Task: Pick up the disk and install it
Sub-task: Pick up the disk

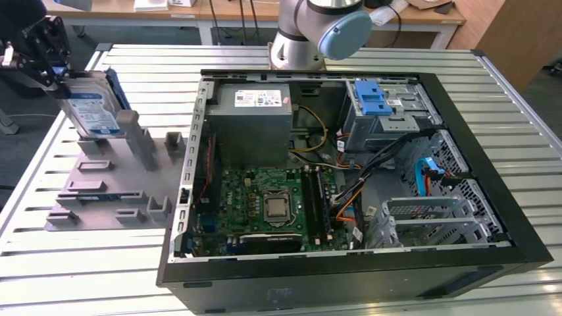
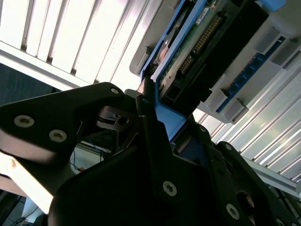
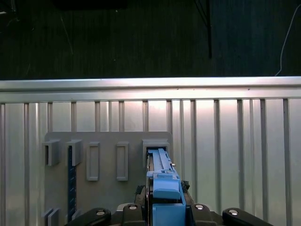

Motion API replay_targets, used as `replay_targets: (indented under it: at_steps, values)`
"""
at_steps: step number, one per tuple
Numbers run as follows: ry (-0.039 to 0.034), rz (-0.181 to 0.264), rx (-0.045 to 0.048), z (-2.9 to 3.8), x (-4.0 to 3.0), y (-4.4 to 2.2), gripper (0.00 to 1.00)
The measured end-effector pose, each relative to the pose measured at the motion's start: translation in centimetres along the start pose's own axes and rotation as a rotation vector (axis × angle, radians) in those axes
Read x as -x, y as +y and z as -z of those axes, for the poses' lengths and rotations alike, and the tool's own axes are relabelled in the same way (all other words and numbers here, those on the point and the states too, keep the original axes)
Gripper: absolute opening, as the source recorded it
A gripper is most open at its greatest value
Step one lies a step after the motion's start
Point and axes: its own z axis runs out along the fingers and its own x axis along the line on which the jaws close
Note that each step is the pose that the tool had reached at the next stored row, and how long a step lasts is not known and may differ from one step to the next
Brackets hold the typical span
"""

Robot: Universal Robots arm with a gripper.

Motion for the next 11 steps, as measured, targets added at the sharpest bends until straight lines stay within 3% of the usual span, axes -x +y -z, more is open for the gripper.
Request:
replay_targets:
  at_steps: [11]
  values:
    - [0.0000,0.000,-0.0001,0.86,0.02,0.01,0.37]
